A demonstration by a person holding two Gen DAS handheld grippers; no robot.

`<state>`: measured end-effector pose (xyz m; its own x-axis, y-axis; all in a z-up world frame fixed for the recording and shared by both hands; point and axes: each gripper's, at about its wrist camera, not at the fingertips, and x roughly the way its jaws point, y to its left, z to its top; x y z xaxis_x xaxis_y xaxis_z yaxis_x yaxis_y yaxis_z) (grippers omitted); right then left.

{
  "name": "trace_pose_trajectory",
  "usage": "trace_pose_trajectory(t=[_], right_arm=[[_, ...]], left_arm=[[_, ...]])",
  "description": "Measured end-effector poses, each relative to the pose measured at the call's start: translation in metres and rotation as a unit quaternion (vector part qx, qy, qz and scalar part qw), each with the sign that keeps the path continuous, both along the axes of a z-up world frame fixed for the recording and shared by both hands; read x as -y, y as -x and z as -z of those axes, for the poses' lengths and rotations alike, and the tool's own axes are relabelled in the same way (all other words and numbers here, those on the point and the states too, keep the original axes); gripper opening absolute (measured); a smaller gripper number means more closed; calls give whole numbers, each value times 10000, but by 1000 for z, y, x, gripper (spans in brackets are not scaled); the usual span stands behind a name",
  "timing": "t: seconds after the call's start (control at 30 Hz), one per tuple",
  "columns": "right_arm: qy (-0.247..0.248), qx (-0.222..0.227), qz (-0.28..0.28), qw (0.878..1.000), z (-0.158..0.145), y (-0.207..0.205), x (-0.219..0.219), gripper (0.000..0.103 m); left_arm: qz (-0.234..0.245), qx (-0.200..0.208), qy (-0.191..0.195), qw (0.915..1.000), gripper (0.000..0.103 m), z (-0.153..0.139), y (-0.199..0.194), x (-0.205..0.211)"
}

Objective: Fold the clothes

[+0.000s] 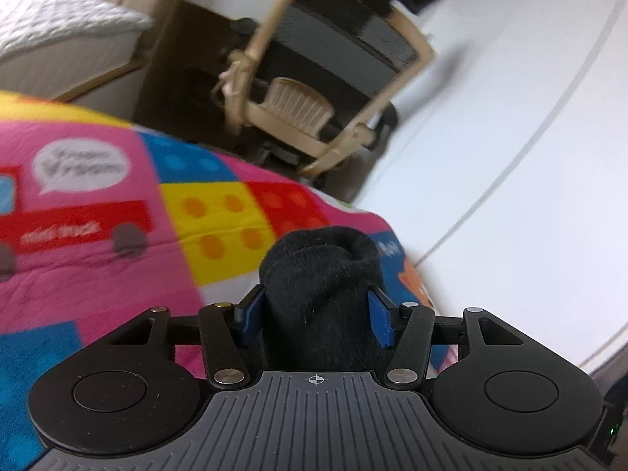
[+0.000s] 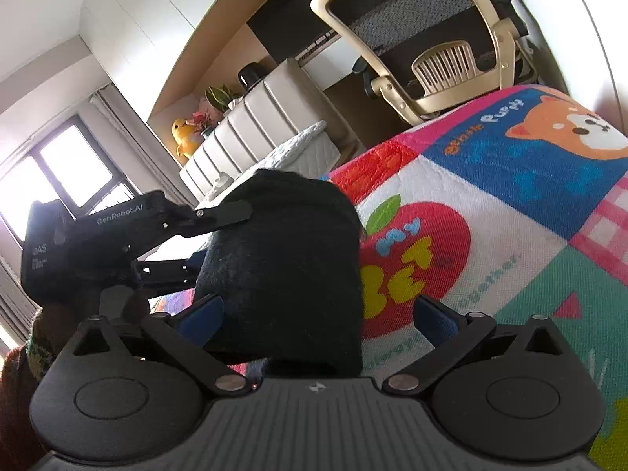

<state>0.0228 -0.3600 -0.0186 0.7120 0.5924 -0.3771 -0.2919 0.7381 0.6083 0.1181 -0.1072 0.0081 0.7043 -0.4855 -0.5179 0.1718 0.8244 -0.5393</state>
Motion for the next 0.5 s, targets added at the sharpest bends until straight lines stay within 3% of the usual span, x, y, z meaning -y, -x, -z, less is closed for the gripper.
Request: trace_pose_trajectory(t=[0.17,0.33,0.43,0.5], right_arm=[[13,-15,-9,10000,1,0,-1,103],[72,-110,22,9999,4,-3,-2,103],[119,-127,35,9998,4,-3,-3,103],[147,-145,42,9998,5,-4,-4,103]], left_arm=[[-383,-136,56,9992,70,14,-1,-23],[-328,-58,-81,9994,77,4,7,-20],[-162,-106,-1,9998,93,5,7,-14],[-20,-166,84,9998,94,9,6,-9]])
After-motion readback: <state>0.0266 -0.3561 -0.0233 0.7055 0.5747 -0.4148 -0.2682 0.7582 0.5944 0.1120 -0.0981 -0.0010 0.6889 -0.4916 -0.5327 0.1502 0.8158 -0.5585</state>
